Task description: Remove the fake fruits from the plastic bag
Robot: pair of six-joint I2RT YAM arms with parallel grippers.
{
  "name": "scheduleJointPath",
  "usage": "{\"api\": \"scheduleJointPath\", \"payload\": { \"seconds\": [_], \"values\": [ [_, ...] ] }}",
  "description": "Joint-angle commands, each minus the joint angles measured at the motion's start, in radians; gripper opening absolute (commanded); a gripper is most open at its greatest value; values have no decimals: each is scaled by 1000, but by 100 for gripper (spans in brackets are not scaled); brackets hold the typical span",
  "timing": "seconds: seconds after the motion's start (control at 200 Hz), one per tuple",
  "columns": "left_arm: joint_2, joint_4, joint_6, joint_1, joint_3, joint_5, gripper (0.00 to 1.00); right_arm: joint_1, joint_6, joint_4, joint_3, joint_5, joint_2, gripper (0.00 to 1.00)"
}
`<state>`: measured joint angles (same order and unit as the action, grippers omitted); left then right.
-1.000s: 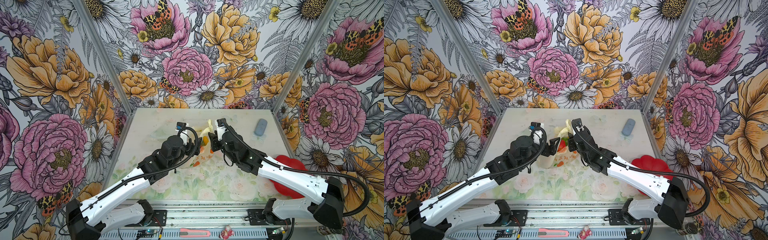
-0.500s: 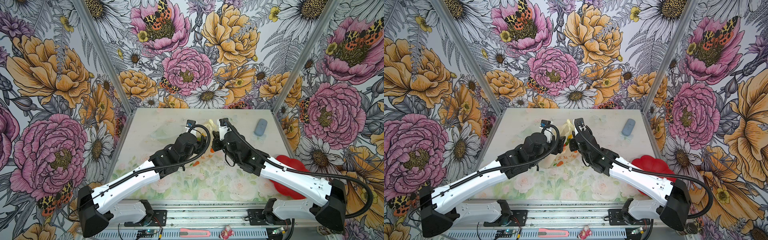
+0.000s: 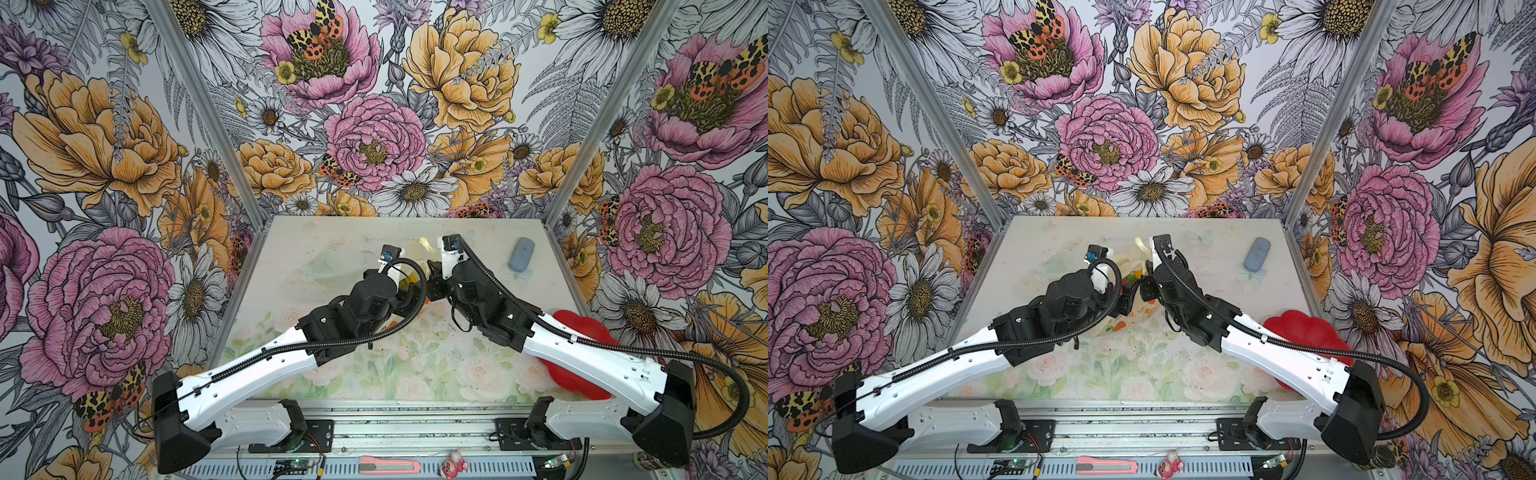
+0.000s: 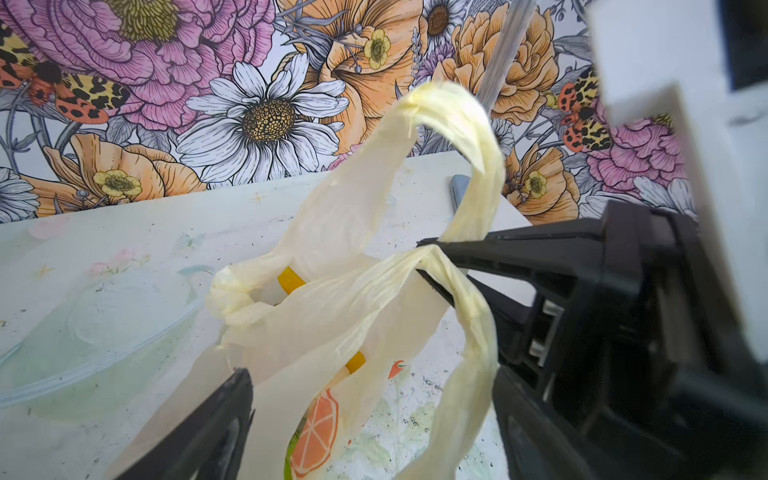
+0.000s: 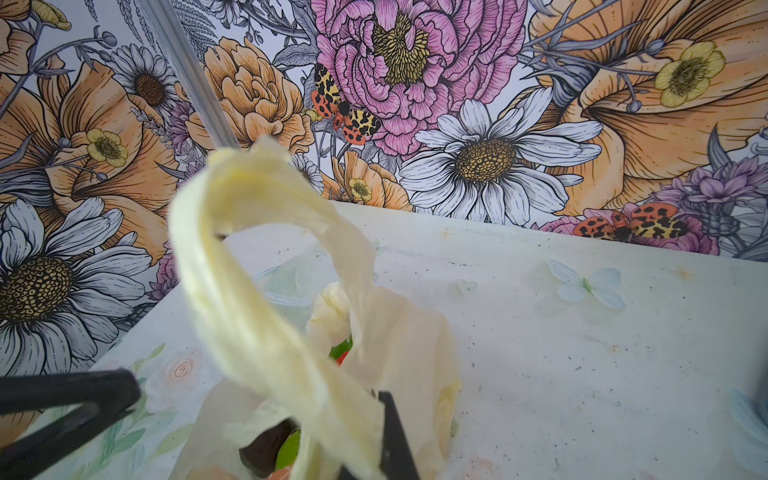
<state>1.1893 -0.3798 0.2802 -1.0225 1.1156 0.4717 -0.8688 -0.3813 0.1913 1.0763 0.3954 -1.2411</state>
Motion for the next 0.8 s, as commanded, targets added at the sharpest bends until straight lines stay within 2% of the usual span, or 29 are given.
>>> {"api": "scheduleJointPath", "payload": {
  "seconds": [0.0,0.1,0.255,0.34,0.425,0.505,0.565,0.696,0.761,0.791],
  "values": [
    [34,-43,-12,8,39,-8,89,8,-11,-7,-1,-2,46,0],
    [53,-69,6,18,52,39,86,8,-12,-7,-13,14,65,0],
    [42,-84,50,69,41,43,69,10,-11,-8,-32,49,92,0],
    [27,-82,66,89,31,51,55,11,-11,-7,-42,62,102,0],
    [4,-72,98,129,13,43,34,13,-9,-7,-51,90,114,0],
    [-30,-40,126,191,-18,-14,21,20,-10,-6,-70,131,140,0],
    [-71,2,151,255,-51,-82,14,33,-17,-6,-86,156,170,0],
    [-188,130,242,411,-182,-233,7,69,-64,-6,-138,160,237,0],
    [-240,172,283,467,-251,-255,5,70,-112,-6,-173,142,261,0],
    [-259,182,301,491,-282,-255,5,104,-144,-6,-191,132,268,0]
  ]
}}
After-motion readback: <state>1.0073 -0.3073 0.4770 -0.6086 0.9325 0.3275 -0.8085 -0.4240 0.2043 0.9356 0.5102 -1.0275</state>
